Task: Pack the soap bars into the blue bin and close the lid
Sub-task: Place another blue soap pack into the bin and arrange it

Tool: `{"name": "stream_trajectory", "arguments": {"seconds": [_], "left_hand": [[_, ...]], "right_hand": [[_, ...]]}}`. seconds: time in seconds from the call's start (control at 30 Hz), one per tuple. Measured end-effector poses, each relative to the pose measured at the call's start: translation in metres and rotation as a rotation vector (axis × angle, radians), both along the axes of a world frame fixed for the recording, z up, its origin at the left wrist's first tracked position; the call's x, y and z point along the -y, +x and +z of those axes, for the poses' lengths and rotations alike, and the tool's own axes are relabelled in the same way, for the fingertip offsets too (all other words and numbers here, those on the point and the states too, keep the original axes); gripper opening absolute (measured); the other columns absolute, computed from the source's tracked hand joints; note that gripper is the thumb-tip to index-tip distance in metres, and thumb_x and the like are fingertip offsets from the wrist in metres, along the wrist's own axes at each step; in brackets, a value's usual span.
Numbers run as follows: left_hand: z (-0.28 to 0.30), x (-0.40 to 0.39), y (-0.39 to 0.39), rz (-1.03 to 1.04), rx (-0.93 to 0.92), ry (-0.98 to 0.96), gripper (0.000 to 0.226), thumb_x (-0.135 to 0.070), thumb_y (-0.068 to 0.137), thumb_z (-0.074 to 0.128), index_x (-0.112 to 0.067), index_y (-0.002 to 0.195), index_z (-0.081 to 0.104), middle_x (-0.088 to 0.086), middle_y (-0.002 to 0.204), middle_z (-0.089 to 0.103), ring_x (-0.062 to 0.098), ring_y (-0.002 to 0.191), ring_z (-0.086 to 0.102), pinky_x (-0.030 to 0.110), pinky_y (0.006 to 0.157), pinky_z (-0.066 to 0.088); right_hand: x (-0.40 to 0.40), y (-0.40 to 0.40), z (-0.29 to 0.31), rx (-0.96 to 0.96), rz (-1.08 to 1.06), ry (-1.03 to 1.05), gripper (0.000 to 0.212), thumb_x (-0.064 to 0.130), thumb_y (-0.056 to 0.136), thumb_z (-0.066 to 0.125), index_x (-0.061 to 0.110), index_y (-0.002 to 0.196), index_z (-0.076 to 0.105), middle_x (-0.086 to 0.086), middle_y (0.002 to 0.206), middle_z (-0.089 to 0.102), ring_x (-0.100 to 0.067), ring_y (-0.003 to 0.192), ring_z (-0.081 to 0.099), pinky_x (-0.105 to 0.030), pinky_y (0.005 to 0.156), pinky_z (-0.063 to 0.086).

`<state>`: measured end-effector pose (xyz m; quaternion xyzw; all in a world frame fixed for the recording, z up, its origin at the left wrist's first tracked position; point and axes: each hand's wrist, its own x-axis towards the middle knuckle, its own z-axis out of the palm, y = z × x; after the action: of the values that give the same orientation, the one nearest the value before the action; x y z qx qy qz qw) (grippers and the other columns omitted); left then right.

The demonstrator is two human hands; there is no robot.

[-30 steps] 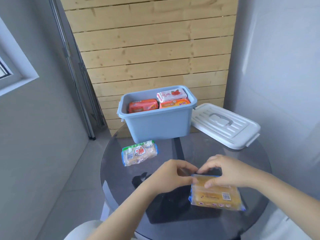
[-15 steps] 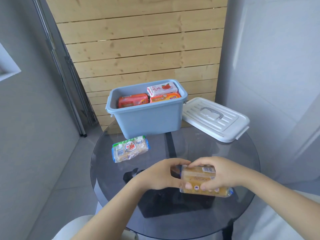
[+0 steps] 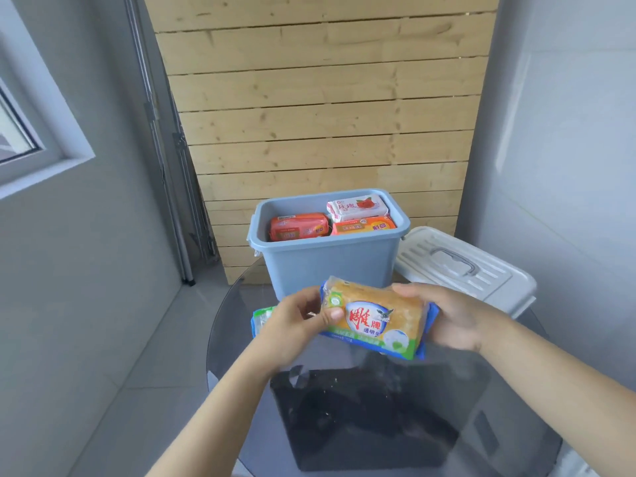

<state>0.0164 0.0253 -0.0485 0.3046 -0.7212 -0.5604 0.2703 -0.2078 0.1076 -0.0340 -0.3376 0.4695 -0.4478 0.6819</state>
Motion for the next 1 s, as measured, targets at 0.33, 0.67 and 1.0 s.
{"name": "stream_trajectory", "arguments": {"seconds": [0.33,0.67,1.0], "left_hand": [[0.077,0.095,-0.013,0.527,0.039,-0.258,0.043,-0.042,0.084,0.064,0.001,0.086,0.066,0.013,0.071,0.069,0.014,0.052,0.063,0.034,0.058,0.057],[0.074,0.169,-0.031,0.411,0.791,-0.422,0.022,-0.035,0.085,0.062,-0.015,0.087,0.052,0.0,0.067,0.054,0.02,0.054,0.055,0.024,0.048,0.038],[0.061,0.177,-0.041,0.41,0.943,-0.566,0.041,-0.059,0.076,0.065,-0.018,0.082,0.066,-0.003,0.076,0.061,0.019,0.077,0.056,0.024,0.057,0.038]], "right_hand": [[0.104,0.026,0.074,-0.467,-0.36,-0.309,0.027,0.017,0.093,0.053,0.0,0.113,0.062,-0.02,0.116,0.066,-0.027,0.093,0.066,-0.036,0.075,0.058],[0.192,0.027,0.062,-1.242,-0.168,-0.038,0.037,0.043,0.081,0.066,0.007,0.082,0.056,-0.006,0.058,0.055,-0.018,0.049,0.057,-0.024,0.056,0.039],[0.207,0.022,0.04,-1.32,-0.127,-0.238,0.027,0.038,0.079,0.069,0.023,0.101,0.074,0.006,0.079,0.07,-0.008,0.067,0.052,-0.021,0.053,0.033]]}}
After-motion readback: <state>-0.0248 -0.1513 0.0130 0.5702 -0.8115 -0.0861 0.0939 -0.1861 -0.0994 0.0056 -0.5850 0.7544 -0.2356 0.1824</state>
